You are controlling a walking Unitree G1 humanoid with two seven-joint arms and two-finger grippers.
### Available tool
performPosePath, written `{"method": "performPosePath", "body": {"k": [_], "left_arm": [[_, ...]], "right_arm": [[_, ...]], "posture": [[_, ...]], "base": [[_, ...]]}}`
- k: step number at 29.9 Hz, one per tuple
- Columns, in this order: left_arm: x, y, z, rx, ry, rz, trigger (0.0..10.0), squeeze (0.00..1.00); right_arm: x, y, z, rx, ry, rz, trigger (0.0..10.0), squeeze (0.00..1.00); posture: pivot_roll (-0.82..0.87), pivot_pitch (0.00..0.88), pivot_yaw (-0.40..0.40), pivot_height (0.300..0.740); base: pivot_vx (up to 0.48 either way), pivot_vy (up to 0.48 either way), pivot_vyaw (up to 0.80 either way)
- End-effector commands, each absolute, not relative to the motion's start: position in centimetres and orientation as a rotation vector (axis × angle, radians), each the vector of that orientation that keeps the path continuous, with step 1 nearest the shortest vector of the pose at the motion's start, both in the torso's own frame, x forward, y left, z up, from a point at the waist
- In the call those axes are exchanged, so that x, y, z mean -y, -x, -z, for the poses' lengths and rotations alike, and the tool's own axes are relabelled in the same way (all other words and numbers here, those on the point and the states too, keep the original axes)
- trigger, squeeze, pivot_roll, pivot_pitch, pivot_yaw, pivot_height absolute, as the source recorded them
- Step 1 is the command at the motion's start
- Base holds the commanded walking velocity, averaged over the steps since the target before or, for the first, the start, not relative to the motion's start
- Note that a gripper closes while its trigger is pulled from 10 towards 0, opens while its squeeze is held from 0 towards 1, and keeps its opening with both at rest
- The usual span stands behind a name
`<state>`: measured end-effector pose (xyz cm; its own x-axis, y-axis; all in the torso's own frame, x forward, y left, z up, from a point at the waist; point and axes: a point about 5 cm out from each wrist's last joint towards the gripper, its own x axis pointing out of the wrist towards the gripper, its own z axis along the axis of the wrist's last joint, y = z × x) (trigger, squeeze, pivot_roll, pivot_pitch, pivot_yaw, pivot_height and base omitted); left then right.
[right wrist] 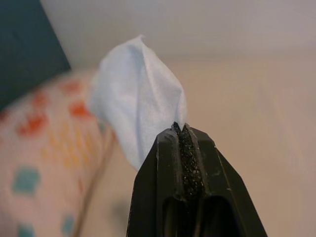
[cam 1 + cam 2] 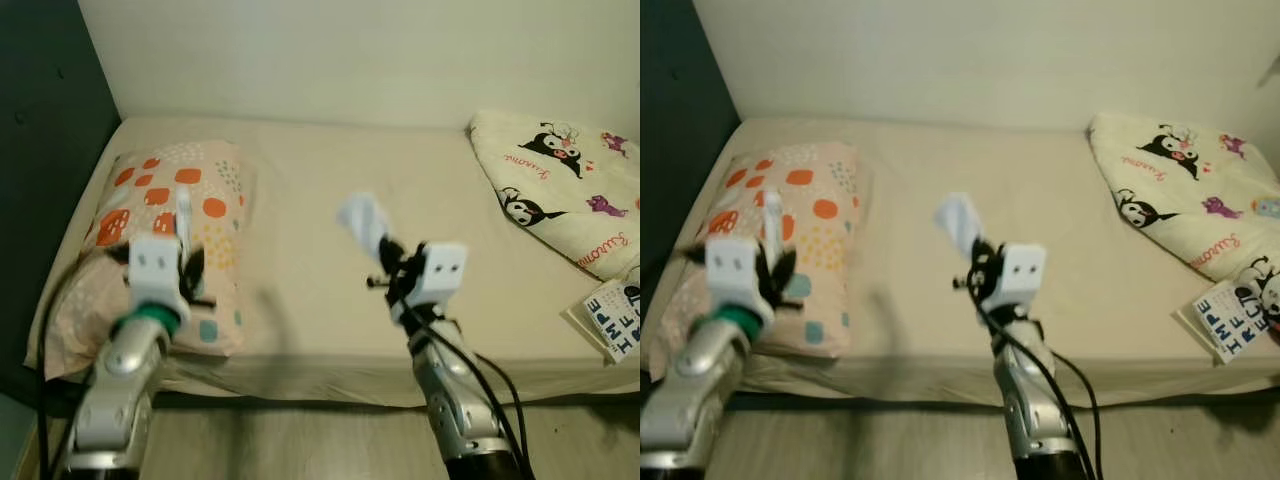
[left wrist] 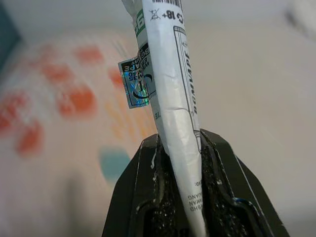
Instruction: Clean up the room
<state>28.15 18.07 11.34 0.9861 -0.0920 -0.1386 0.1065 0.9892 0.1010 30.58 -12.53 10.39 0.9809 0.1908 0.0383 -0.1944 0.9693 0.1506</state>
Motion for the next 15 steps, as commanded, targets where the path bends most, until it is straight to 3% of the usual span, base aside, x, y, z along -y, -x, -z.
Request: {"method": "performPosePath", "body": {"k": [1,3,5,8,9,15], "left_arm": [[-17.3,-27.6,-9.9,-0.167,-0.161,0.155,10.0,0.00],[-17.0,-25.8,-5.9,-0.261,-0.249,0.182,10.0,0.00],[-16.9,-24.6,-2.7,-0.364,-0.195,0.160,10.0,0.00],[-16.6,-24.1,-1.7,-0.396,-0.151,0.159,10.0,0.00],[-16.1,-22.9,0.7,-0.497,-0.119,0.169,10.0,0.00],[-15.9,-22.1,2.4,-0.565,-0.109,0.173,10.0,0.00]], "right_arm": [[12.9,-29.9,-8.2,-0.054,-0.127,-0.196,10.0,0.00],[13.4,-28.2,-4.0,-0.214,-0.103,-0.218,10.0,0.00],[14.0,-26.5,-0.9,-0.339,-0.048,-0.229,10.0,0.00],[14.3,-25.9,0.2,-0.390,-0.031,-0.219,10.0,0.00],[15.3,-24.8,1.9,-0.476,-0.009,-0.178,10.0,0.00],[15.9,-24.3,2.9,-0.523,-0.005,-0.155,10.0,0.00]], "posture": [[0.10,0.059,-0.003,0.740],[0.09,0.042,-0.005,0.740],[0.09,0.035,-0.008,0.740],[0.10,0.026,-0.014,0.740],[0.09,0.011,-0.021,0.740],[0.09,0.000,-0.025,0.740]], "base": [[0.000,0.000,0.00],[0.000,0.000,0.00],[0.000,0.000,0.00],[0.000,0.000,0.00],[0.000,0.000,0.00],[0.000,0.000,0.00]]}}
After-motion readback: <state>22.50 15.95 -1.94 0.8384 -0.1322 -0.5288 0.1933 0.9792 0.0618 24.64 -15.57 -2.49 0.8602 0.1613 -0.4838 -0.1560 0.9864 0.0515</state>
